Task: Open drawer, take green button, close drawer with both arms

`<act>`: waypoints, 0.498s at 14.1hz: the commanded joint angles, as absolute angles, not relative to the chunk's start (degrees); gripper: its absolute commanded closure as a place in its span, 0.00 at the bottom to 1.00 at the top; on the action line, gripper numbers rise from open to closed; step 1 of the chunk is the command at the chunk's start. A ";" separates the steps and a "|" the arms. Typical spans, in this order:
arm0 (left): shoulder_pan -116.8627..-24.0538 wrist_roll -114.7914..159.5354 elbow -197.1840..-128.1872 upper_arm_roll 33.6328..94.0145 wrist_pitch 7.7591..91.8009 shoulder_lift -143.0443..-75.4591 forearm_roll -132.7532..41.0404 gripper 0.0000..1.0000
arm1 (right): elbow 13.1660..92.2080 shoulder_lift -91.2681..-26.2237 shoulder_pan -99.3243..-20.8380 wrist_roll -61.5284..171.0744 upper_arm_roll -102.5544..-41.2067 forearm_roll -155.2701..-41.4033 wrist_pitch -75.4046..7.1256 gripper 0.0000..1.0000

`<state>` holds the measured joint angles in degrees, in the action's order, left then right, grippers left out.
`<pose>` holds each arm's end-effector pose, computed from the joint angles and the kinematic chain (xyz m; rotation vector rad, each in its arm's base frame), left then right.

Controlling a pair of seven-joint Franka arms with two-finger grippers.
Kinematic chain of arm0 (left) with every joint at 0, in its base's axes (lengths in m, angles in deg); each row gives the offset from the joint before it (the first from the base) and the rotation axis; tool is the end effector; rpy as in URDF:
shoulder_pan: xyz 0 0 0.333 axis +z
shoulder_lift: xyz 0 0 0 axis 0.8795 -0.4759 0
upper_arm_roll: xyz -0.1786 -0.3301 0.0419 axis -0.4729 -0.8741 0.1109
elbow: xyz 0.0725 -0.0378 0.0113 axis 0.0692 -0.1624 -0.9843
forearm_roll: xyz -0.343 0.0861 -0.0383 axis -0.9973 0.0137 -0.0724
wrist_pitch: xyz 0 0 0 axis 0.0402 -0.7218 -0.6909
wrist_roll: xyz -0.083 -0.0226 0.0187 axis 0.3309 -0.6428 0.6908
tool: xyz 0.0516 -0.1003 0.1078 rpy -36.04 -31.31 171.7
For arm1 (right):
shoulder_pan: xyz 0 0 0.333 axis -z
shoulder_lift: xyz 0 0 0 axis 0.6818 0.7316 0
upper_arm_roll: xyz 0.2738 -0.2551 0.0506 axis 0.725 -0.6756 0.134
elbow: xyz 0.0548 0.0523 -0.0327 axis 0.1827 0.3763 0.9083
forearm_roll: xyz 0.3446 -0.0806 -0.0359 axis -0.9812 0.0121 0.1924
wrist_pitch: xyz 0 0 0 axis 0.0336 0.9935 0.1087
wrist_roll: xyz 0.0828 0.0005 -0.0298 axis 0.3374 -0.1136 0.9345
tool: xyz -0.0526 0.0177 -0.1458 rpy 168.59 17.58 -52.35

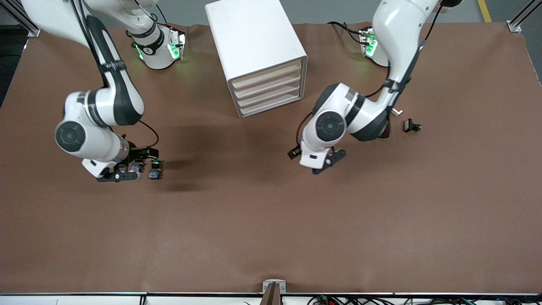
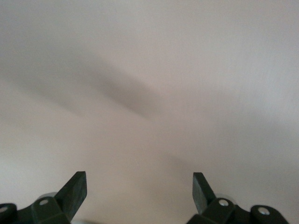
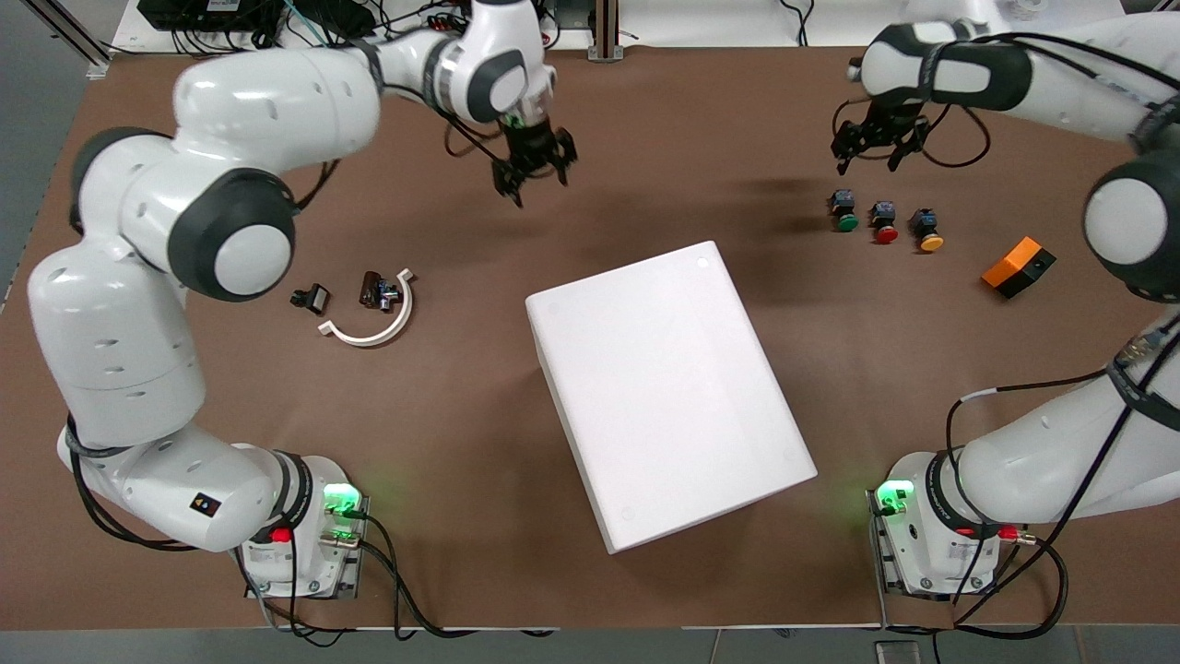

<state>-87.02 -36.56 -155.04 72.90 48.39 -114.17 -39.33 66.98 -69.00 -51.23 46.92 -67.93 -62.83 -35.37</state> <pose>0.5558 -0.3705 0.3391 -2.9920 -0.8851 0.2587 0.5509 0.0684 0.3743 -3.1282 -0.0870 0.2681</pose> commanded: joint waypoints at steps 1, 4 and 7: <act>-82.69 -33.16 -156.23 73.10 47.31 -110.53 -31.71 0.00 | 67.84 -77.44 -50.19 46.31 -67.92 -62.72 -29.11 0.00; -78.30 -25.79 -154.82 73.10 46.18 -108.51 -25.45 0.00 | 63.37 -83.34 -48.52 46.40 -67.93 -62.72 -19.45 0.00; -72.85 -15.78 -154.64 73.01 44.68 -105.18 -25.35 0.00 | 56.00 -85.81 -47.12 47.01 -68.01 -62.63 -10.13 0.00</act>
